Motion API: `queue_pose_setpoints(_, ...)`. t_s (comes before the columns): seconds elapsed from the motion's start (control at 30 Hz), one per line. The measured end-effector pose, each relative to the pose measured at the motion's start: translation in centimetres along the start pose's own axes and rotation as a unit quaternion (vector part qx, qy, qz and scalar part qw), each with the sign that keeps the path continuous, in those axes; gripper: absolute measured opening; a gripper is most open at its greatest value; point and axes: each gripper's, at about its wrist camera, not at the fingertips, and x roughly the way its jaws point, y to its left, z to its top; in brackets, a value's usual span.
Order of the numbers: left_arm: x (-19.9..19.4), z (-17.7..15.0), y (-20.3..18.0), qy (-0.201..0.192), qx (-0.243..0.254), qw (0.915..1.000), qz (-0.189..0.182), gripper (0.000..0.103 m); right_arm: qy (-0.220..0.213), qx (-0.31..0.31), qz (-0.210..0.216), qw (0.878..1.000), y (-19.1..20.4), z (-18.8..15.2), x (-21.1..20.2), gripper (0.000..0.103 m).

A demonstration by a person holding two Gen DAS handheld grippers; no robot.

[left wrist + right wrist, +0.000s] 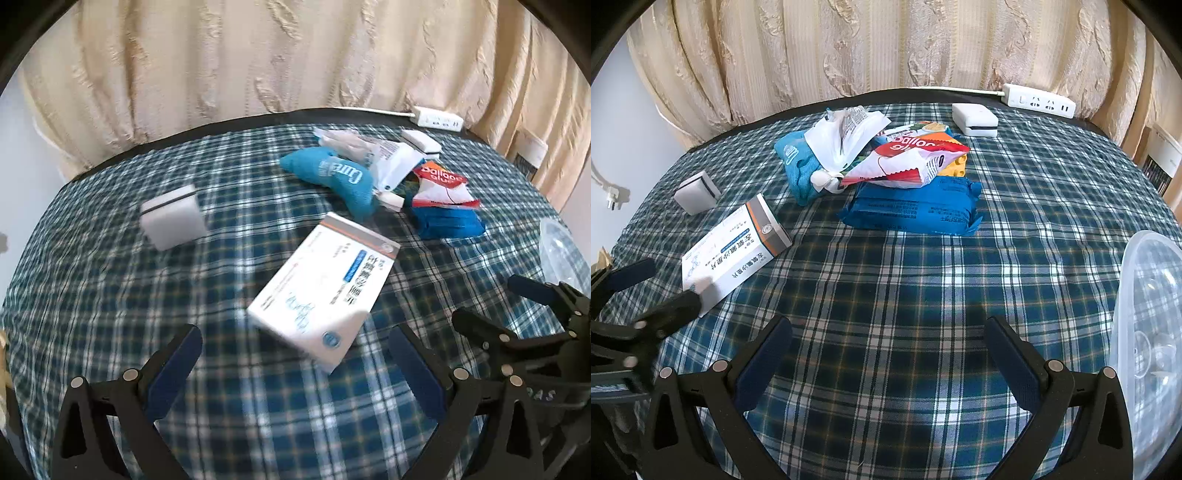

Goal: Organize objects
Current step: 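Move the left tool toward the white medicine box, then close the left tool on the white medicine box and lift it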

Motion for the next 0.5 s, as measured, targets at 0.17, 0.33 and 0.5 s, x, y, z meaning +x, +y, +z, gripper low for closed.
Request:
queue_pose_setpoints(0.17,0.5,0.7,0.5,-0.003,-0.007,1.0,0.0,0.103,-0.004,0.011,0.004,1.0,-0.2,0.0,-0.1,0.103)
queue_pose_setpoints(0.33,0.7,0.9,0.9,-0.006,-0.007,0.9999,-0.006,0.103,-0.005,0.013,0.006,1.0,-0.2,0.0,-0.1,0.103)
queue_pose_setpoints(0.5,1.0,1.3,0.1,-0.005,0.01,0.9999,-0.007,0.103,-0.005,0.013,0.006,1.0,-0.4,0.0,-0.1,0.103)
